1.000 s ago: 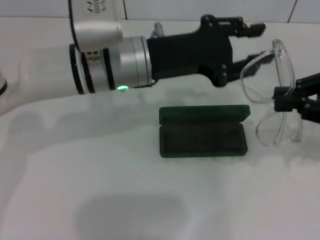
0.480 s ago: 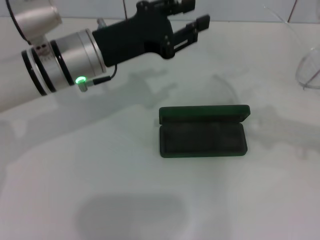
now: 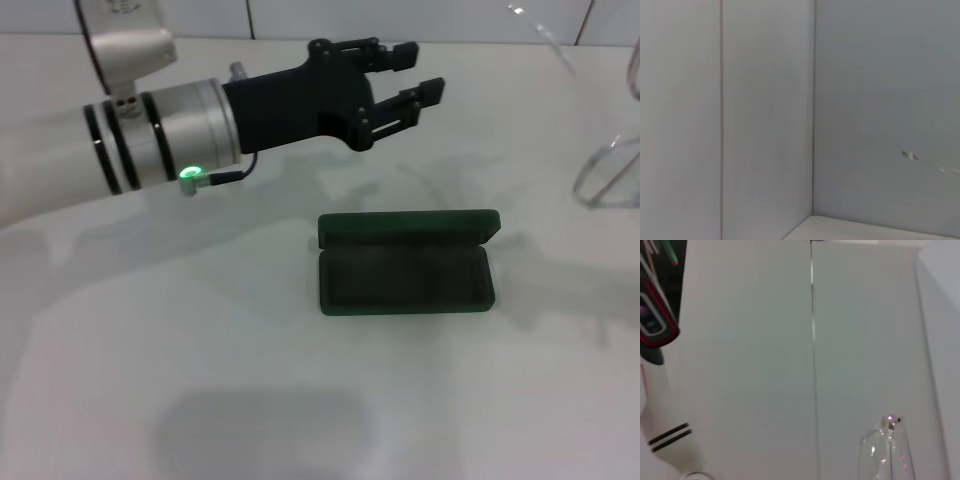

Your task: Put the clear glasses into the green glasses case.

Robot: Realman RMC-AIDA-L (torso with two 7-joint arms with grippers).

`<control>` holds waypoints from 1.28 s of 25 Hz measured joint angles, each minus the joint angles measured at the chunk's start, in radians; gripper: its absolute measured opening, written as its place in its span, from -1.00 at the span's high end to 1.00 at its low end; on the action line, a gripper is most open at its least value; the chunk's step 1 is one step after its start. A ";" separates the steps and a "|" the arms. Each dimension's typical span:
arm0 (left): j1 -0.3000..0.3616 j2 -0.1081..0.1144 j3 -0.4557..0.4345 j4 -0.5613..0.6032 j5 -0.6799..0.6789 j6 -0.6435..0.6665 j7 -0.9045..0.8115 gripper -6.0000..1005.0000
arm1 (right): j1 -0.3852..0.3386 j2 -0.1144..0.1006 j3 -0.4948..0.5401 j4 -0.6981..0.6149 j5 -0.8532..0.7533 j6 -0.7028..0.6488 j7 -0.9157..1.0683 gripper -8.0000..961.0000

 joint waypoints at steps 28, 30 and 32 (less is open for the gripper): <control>-0.079 -0.003 0.041 0.012 -0.092 0.219 -0.006 -0.01 | 0.035 0.005 -0.054 0.164 -0.006 0.031 -0.074 0.80; -0.078 -0.003 0.034 0.012 -0.092 0.216 -0.005 -0.01 | 0.035 0.003 -0.052 0.165 -0.006 0.035 -0.076 0.81; -0.077 -0.003 0.031 0.012 -0.092 0.217 -0.005 -0.01 | 0.035 0.000 -0.052 0.165 -0.006 0.046 -0.076 0.81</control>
